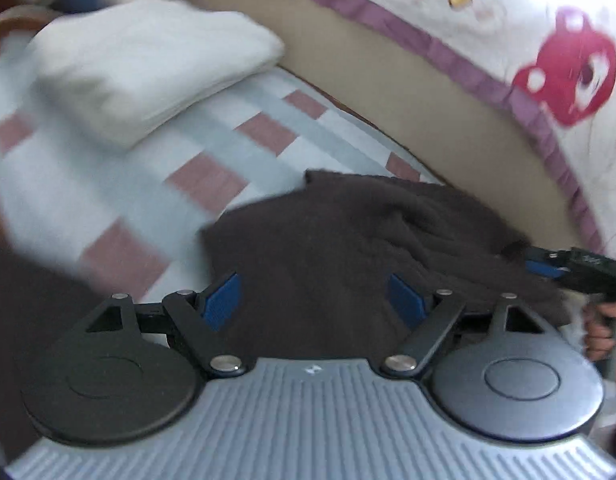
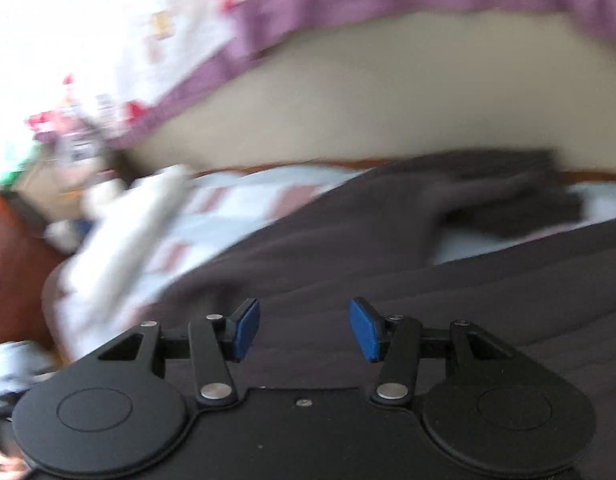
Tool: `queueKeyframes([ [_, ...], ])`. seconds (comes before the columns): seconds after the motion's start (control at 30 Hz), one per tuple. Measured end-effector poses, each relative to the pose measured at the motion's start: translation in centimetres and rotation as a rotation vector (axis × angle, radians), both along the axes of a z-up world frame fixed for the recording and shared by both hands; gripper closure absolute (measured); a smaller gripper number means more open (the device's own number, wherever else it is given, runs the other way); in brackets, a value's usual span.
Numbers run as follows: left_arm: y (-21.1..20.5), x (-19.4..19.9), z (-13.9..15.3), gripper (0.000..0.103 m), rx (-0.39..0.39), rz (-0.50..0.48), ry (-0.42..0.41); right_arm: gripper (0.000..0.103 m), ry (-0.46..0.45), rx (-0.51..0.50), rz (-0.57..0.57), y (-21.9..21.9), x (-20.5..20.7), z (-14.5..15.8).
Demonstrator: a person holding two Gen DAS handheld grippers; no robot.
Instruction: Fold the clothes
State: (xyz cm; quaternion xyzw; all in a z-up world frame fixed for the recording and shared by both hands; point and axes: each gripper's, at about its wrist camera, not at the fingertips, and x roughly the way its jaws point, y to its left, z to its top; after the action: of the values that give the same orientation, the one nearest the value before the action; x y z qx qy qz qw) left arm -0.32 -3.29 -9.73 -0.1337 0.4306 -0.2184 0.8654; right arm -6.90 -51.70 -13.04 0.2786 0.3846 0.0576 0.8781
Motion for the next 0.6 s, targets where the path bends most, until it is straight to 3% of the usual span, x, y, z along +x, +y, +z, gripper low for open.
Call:
queueKeyframes([
  [0.07,1.7,-2.4,0.2,0.022,0.011,-0.01,-0.005,0.047,-0.009,0.096,0.083,1.5,0.1,0.3],
  [0.2,1.0,-6.0,0.1,0.022,0.189,-0.214,-0.007,0.047,0.047,0.219,0.278,6.7,-0.5,-0.6],
  [0.33,0.3,-7.9,0.8,0.022,0.114,-0.289,-0.022,0.047,0.083,0.237,0.421,11.4,-2.3,-0.3],
  [0.43,-0.4,-9.1,1.9,0.021,0.041,-0.315,-0.065,0.046,0.131,0.274,0.441,12.9,-4.2,-0.8],
  [0.5,-1.6,-9.4,2.3,0.019,0.078,-0.337,-0.083,0.046,0.18,0.302,0.448,13.2,-5.2,-1.4],
  [0.6,-3.5,-9.3,1.3,0.019,0.164,-0.407,-0.038,0.046,0.245,0.29,0.425,13.6,-7.4,-2.5],
])
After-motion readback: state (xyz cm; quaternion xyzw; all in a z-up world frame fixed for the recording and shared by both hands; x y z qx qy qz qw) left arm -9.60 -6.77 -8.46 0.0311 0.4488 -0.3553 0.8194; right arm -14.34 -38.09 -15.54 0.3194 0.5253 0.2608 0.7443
